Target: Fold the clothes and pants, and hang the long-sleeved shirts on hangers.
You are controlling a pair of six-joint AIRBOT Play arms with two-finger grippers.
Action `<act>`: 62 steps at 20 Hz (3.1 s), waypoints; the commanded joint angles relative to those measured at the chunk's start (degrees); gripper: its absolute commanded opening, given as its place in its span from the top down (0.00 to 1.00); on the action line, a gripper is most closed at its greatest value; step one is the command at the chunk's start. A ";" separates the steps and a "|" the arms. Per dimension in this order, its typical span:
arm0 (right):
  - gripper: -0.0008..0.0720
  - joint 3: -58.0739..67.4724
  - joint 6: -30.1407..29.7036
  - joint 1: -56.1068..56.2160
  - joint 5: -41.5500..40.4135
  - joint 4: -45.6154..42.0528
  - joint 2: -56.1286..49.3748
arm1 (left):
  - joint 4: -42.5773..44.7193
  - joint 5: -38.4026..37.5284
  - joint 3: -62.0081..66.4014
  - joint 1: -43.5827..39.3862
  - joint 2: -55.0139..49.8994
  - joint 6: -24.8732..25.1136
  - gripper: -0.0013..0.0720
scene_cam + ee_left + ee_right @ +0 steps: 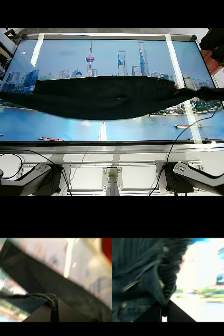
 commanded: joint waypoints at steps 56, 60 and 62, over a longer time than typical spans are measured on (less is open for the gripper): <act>0.97 15.65 32.89 -2.08 -6.93 -13.97 -21.51 | 36.92 13.64 39.95 -37.88 -36.96 -45.09 0.95; 0.97 20.20 32.59 -2.08 -0.22 -15.65 -21.53 | 36.98 8.59 40.15 -35.58 -36.96 -46.31 0.95; 0.97 23.76 31.19 -2.08 5.31 -17.38 -21.51 | 39.39 4.72 41.03 -34.77 -36.94 -46.14 0.95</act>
